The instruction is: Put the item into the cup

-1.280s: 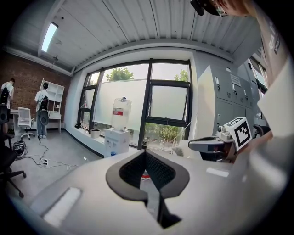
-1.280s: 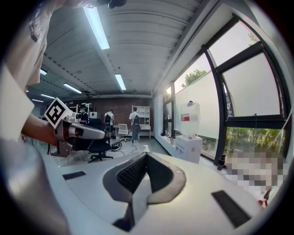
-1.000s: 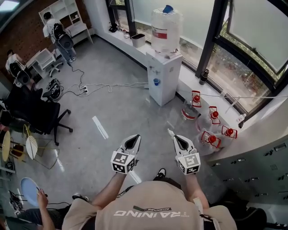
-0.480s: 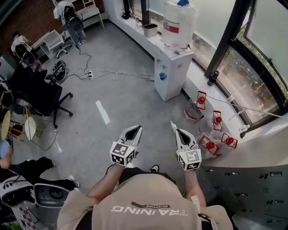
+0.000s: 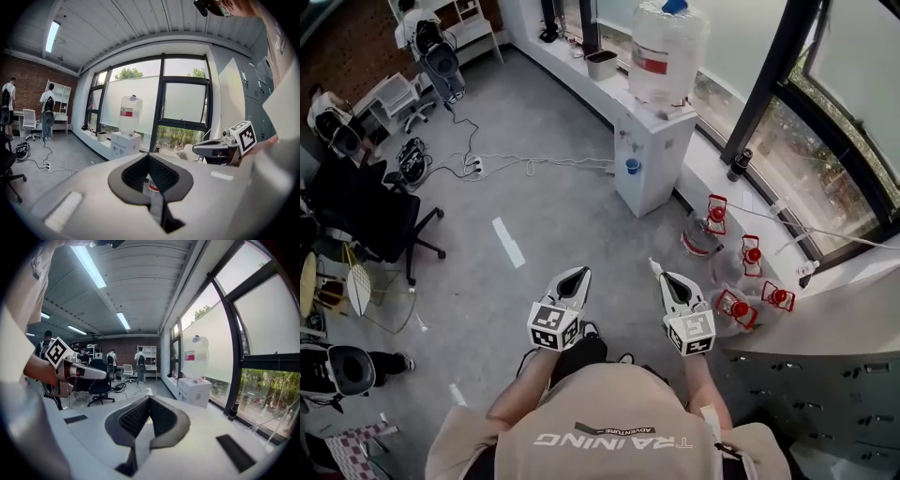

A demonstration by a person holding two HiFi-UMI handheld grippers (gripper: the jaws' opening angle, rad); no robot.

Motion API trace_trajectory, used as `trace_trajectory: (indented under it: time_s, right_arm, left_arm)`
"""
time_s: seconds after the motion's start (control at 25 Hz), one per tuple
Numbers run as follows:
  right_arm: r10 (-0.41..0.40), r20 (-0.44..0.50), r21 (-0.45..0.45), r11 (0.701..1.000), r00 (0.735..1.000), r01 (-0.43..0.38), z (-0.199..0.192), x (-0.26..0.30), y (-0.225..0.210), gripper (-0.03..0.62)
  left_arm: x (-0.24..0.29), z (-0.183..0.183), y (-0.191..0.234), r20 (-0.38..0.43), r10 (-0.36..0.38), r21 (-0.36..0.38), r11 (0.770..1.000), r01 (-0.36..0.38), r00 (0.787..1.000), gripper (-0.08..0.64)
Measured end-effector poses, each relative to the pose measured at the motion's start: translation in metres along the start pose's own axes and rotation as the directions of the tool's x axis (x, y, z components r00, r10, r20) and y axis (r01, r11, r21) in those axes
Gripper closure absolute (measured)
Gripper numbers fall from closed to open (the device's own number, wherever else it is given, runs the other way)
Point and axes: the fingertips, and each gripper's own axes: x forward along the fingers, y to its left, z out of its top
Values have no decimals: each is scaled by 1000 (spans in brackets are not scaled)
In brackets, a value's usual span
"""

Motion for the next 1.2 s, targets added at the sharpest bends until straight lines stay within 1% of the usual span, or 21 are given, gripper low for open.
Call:
trace_trajectory:
  time_s: [0.2, 0.4, 0.68, 0.84, 1.04, 1.2]
  right_arm:
    - [-33, 10, -25, 999, 999, 33, 22, 32, -7, 581]
    - [-68, 20, -33, 997, 998, 68, 42, 68, -9, 581]
    - [-129, 34, -30, 991, 991, 130, 52, 107, -9, 581]
    - [-146, 13, -9, 989, 989, 146, 50, 120, -14, 581]
    - [-140, -12, 0, 990, 990, 140, 45, 143, -28, 581]
    - [-121, -35, -26, 992, 992, 120, 38, 168, -48, 581]
  left_arm:
    - [21, 26, 35, 38, -29, 32, 999, 28, 999, 552]
    - [34, 41, 75, 48, -49, 33, 998, 48, 998, 552]
    - [51, 40, 115, 19, -101, 44, 994, 100, 995, 552]
    - [64, 41, 128, 13, -110, 17, 994, 110, 994, 552]
    - [86, 40, 143, 4, -111, 2, 994, 111, 994, 552]
    - [113, 35, 149, -22, -104, -11, 995, 103, 994, 552]
